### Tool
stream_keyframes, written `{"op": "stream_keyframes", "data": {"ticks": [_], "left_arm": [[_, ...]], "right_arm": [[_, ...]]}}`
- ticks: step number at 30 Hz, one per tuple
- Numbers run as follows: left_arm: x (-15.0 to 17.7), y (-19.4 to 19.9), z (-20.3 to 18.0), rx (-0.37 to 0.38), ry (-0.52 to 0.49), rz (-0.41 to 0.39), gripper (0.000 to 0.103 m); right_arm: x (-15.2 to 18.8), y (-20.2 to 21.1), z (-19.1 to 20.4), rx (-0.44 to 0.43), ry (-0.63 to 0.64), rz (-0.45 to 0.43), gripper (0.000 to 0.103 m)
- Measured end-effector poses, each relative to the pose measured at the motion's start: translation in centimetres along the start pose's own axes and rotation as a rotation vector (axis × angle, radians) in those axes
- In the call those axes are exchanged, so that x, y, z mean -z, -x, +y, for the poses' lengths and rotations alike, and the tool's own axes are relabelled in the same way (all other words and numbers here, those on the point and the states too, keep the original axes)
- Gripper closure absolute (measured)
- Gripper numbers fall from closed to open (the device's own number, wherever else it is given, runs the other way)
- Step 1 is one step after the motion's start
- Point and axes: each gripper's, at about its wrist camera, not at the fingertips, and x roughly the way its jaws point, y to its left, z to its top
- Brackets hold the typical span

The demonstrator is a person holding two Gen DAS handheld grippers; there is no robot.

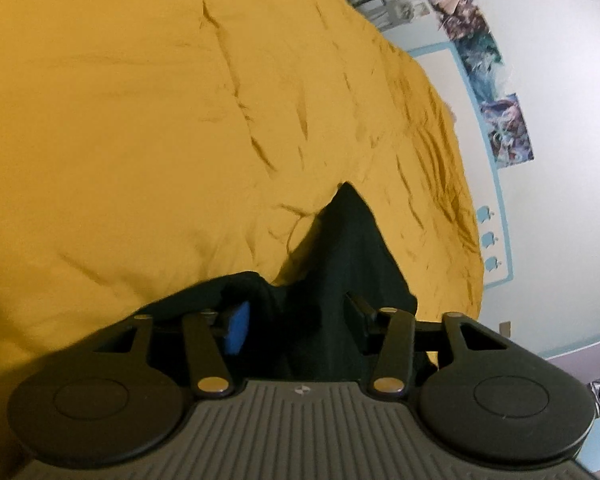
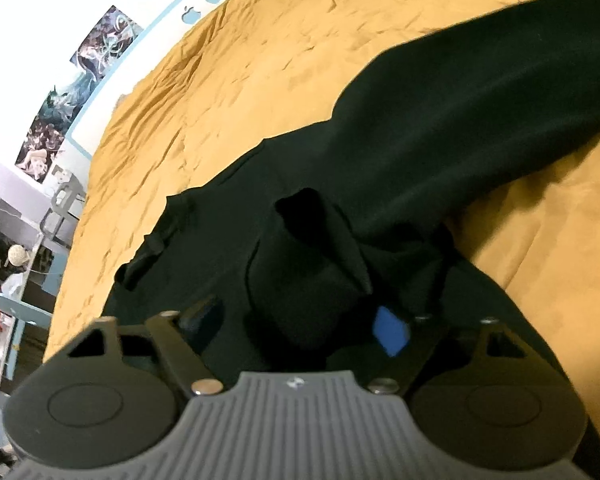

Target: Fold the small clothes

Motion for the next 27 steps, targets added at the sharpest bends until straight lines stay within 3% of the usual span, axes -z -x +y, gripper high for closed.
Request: {"op": "stream_keyframes", "data": {"ticks": [1,2,6,9,11,13,14,17,19,21,23,25,27], "left_arm": [[0.2,0.5,0.1,0.002,-0.011,-0.022,0.078],[0.4,1.0,0.2,0.01,-0.024,-0.05,0.093],[1.2,3.1,1.9,0.049,0.007,-0.128,0.094],[1.6,2.8,3.2,0.004,0.033,-0.141,0.095],[1.7,2.7,3.1,-0.012,0.022,-0.143,0.095],[1.5,2.9,2.4,-0.016,0.011,-0.121,0.094],[1.3,3.2,2.1,-0.022,0.013,-0.114,0.093],[1.0,5.7,1.2,-0.062,-0.025,-0.122,0.093],[1.2,7.8,-0.1,-0.085,-0.098,-0.145,0.092],[1.5,9.0,-1.4,-0.056,-0.17,-0.16,0.091],[1.8,8.8,-3.2,-0.024,-0.234,-0.12,0.089],[2.1,7.8,-4.4,0.013,-0.264,-0.077,0.089],[2.6,6.3,-5.4,0.024,-0.304,-0.036,0.083]], "right_arm": [[0.0,0.3,0.0,0.002,0.008,0.002,0.095],[-0.1,0.8,0.0,-0.007,-0.005,-0.003,0.099],[0.2,4.0,-0.6,-0.048,-0.028,-0.089,0.099],[1.3,3.3,-1.7,0.007,-0.014,-0.033,0.098],[2.2,2.1,-2.9,0.047,-0.026,0.023,0.094],[2.4,2.5,-3.4,0.031,-0.031,0.013,0.091],[2.2,3.2,-3.3,0.038,-0.027,0.007,0.082],[1.9,5.8,-2.4,0.119,0.012,-0.06,0.068],[1.6,7.4,-1.5,0.121,0.065,-0.133,0.067],[1.0,7.9,-0.3,0.074,0.126,-0.165,0.064],[0.2,7.0,1.1,0.035,0.18,-0.17,0.055],[-0.9,5.4,2.0,0.078,0.198,-0.185,0.053],[-1.9,3.4,1.8,0.1,0.199,-0.146,0.046]]}}
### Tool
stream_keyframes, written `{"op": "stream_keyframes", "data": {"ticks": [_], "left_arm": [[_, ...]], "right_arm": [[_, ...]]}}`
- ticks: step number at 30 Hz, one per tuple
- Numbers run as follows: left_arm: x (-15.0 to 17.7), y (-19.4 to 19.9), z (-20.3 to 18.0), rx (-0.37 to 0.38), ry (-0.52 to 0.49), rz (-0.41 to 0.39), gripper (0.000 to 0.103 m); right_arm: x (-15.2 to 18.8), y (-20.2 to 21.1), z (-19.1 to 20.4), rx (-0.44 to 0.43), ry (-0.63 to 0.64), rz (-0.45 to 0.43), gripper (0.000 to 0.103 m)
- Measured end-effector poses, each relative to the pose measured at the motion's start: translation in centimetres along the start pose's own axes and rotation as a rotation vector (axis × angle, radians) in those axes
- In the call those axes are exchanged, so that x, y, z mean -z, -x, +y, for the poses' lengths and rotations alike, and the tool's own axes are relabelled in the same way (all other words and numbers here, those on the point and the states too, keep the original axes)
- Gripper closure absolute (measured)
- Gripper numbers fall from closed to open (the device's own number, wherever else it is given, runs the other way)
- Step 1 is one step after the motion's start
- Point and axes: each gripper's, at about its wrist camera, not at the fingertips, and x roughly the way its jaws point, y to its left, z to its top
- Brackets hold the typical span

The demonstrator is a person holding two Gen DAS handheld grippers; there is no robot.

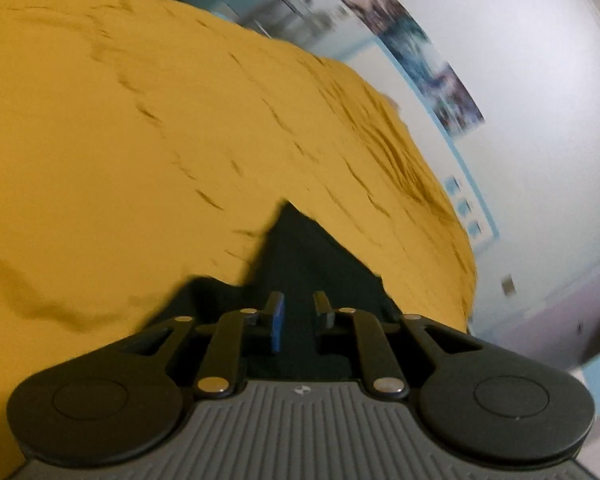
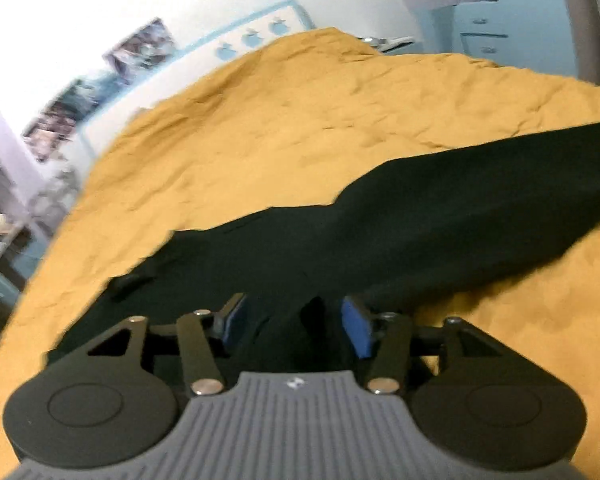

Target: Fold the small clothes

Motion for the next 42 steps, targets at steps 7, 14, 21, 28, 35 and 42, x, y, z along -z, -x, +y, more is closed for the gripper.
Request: {"op": "stream_keyframes", "data": {"ticks": [7,14,21,28,35,42], "left_arm": [[2.2,-5.4,-1.1,-0.024,-0.065,0.117,0.083],[3.4,-5.8,-1.0,-0.049,-0.098,0.144,0.083],[5.4,-5.4,-5.2,0.034,-0.253,0.193,0.08],[7.7,-4.2,-6.8,0.056,-0.25,0.238,0.08],[12.2,-3.2,-11.8,0.162,-0.354,0.341,0.069],[17.4,-4.6,-16.8,0.251,-0.454,0.372,0.067]], "right_arm": [[-0.3,-3.0,-0.9,-0.003,-0.018,0.088,0.103],[0.2,-2.3,-3.9,0.094,-0.054,0.062,0.103],[2.3,2.7,-0.3,-0.186,0.106,0.06,0.08],[5.1,-0.5,-1.3,-0.087,0.109,0.191,0.097],[0.0,7.5,-9.8,-0.032,-0.062,-0.027,0.068],[-4.0,13.2,-25.6,0.264,-0.433,-0.262,0.054]]}}
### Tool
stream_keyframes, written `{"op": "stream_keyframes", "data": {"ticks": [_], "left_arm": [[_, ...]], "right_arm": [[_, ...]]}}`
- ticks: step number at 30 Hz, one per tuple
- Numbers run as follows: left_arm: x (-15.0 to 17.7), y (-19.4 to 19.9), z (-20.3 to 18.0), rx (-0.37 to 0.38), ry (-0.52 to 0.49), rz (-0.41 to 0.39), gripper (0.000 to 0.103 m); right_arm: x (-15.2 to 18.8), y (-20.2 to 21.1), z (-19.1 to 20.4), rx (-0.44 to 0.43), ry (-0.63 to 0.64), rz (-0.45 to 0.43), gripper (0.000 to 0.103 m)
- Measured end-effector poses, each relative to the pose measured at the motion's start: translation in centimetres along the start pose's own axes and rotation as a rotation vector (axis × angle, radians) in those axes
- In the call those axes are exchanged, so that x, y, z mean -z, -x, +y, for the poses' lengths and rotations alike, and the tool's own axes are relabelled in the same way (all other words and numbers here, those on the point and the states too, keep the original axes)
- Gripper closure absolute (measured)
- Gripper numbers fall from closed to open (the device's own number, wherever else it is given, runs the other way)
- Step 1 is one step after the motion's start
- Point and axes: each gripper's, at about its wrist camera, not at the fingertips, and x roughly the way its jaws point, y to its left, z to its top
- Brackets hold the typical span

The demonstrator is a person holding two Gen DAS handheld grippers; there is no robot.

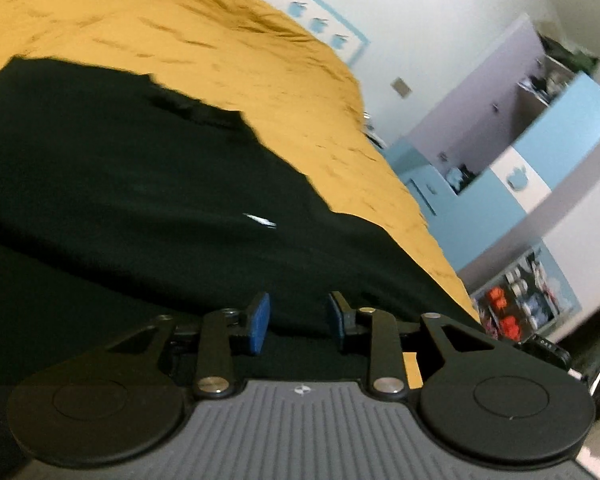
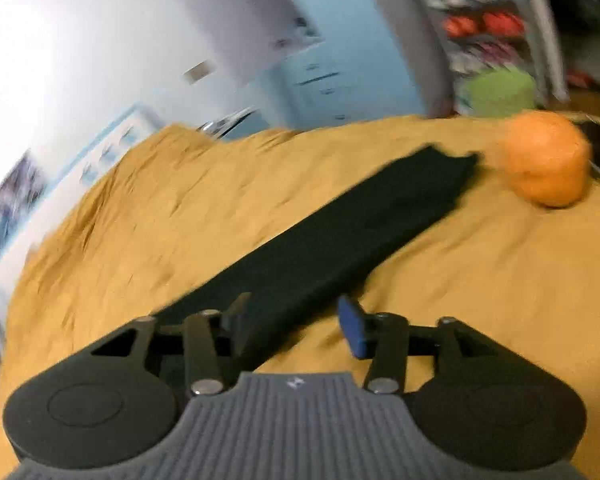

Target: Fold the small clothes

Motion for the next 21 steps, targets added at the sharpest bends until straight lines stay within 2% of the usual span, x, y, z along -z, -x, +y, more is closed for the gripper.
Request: {"op": "stream_keyframes", "data": {"ticks": [3,7,12,16,18,19,20,21], "left_arm": [[0.3,-1.6,-1.4,-0.002,-0.024,0.007,0.06],[0.3,-3.4,-2.6,-0.017,-0.022,0.024,0.06],[1.0,-6.1,-3.7,-0.02,-0.028,0.067,0.06],[1.8,-7.3,-4.4,-0.016,-0.037,0.099,0.06],[2.1,-7.8,-4.5,-0.017,-0.035,0.109,0.06],[2.2,-8.0,-4.6,-0.021,-0.037,0.107,0.06],[2.4,-8.0,-4.6,-0.026,-0.04,0.1,0.06],[2.5,-8.1,-4.6,-0.028,-0.043,0.097,0.06]], "right_arm": [[-1.9,-1.8,-3.7,0.05,-0.115,-0.033,0.051],[-3.5,-4.5,-6.7,0.07,-0.203,-0.019,0.046],[-4.8,-7.2,-7.1,0.099,-0.259,-0.068,0.035],[-5.5,-8.5,-6.4,0.138,-0.274,-0.115,0.033],[-6.1,-9.4,-6.5,0.153,-0.265,-0.106,0.038],[-6.3,-9.5,-6.6,0.153,-0.262,-0.11,0.047],[-6.4,-9.6,-6.6,0.155,-0.254,-0.114,0.061],[-6.6,-9.9,-6.7,0.163,-0.248,-0.111,0.069]]}}
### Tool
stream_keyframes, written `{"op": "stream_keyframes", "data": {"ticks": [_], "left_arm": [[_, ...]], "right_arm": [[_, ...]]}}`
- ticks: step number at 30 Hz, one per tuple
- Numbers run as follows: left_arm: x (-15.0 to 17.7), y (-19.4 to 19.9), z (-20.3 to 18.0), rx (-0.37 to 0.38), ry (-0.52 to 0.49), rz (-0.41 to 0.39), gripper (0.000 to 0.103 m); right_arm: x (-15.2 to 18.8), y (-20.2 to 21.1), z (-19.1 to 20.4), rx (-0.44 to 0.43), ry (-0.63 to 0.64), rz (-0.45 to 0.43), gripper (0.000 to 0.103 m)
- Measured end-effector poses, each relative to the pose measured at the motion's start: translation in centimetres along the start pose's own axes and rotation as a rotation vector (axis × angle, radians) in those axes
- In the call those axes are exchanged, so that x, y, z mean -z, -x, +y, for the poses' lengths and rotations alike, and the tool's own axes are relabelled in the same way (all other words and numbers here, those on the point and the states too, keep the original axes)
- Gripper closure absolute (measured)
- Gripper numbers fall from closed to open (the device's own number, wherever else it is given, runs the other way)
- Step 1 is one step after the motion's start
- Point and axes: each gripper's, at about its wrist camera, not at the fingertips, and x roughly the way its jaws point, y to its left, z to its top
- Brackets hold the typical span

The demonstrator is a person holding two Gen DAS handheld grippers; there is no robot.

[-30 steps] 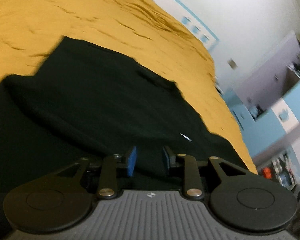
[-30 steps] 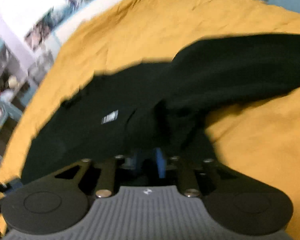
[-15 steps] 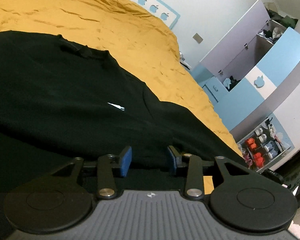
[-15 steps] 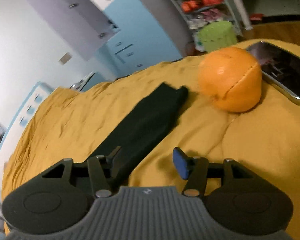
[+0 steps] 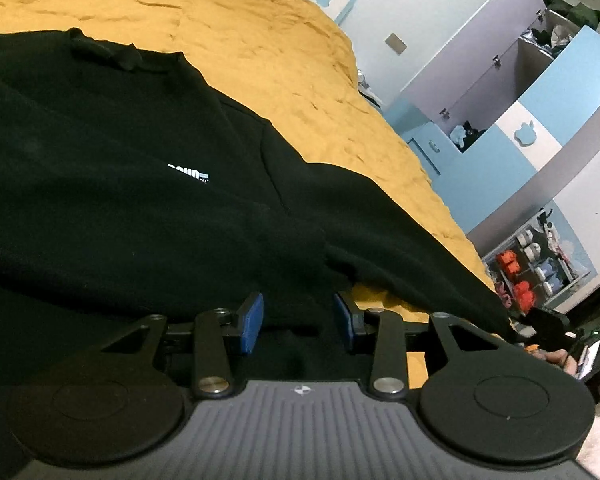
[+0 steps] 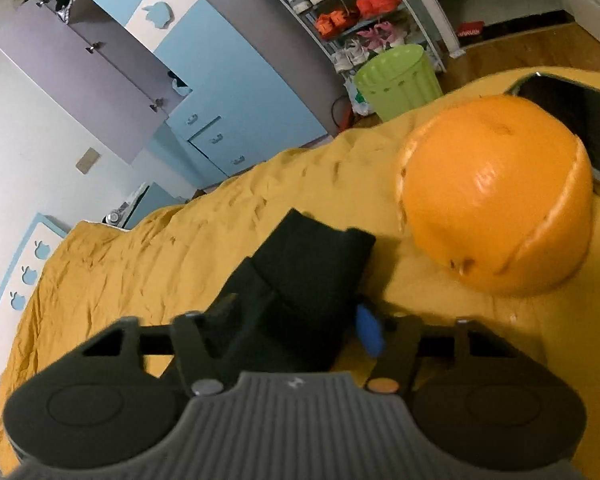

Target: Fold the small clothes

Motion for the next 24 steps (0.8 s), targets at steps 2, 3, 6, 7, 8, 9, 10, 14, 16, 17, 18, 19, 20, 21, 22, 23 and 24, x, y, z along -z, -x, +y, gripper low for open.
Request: {"op": "stream_keyframes", "data": {"ticks": [2,3,6,7,8,9,10,14,16,17,18,19,20,21,22,23,24], "left_arm": [[0.1,-0.1,0.1,0.0,0.017,0.008,0.06],[0.2,-0.1,0.2,0.006,0.031,0.01,0.06],[0.0,0.9,0.1,0.021,0.033,-0.003,0.06],[-0.2,1.4,0.1,0.025,0.028,-0.011,0.06],[-0.3,1.8,0.1,0.028,0.027,-0.019,0.059],[-0.4,2.3,0.3,0.026,0.024,-0.025,0.058],[-0.6,2.8,0.5,0.016,0.023,-0.031,0.058],[-1.2,4.9,2.4,0.009,0.074,-0.06,0.059],[-1.5,6.6,3.7,0.014,0.104,-0.09,0.059],[-1.6,7.6,4.4,0.015,0.115,-0.107,0.058],[-1.6,8.4,5.1,0.015,0.123,-0.12,0.058],[-1.6,9.5,6.0,0.011,0.14,-0.136,0.059],[-1.5,10.4,6.9,0.007,0.16,-0.15,0.058],[-1.4,11.3,7.9,0.0,0.183,-0.167,0.058],[-1.2,12.3,8.9,-0.019,0.208,-0.189,0.058],[-0.9,13.3,10.0,-0.046,0.234,-0.215,0.058],[-0.6,14.2,11.1,-0.071,0.259,-0.239,0.058]], "right_arm": [[-0.3,-0.2,0.0,0.006,0.004,0.01,0.094],[-0.5,0.0,-0.1,-0.001,0.0,0.01,0.094],[-0.6,1.6,0.7,-0.028,0.036,-0.013,0.095],[-0.7,2.2,1.3,-0.047,0.05,-0.021,0.095],[-0.8,3.0,2.1,-0.072,0.064,-0.029,0.095],[-0.8,3.7,2.8,-0.098,0.074,-0.033,0.095],[-0.8,4.6,3.7,-0.129,0.087,-0.035,0.095],[0.5,8.7,9.2,-0.261,0.181,-0.04,0.097],[1.9,10.9,12.3,-0.329,0.233,-0.038,0.098],[3.1,12.2,14.1,-0.372,0.265,-0.035,0.098],[4.5,13.5,16.0,-0.415,0.297,-0.028,0.098],[5.8,14.6,17.6,-0.452,0.316,-0.013,0.098],[7.5,15.7,19.4,-0.5,0.332,0.015,0.098],[9.2,16.8,21.1,-0.542,0.35,0.043,0.098],[11.2,17.8,22.8,-0.583,0.376,0.069,0.098],[13.5,19.1,24.5,-0.621,0.411,0.087,0.098],[15.8,20.2,26.0,-0.655,0.448,0.098,0.098]]}}
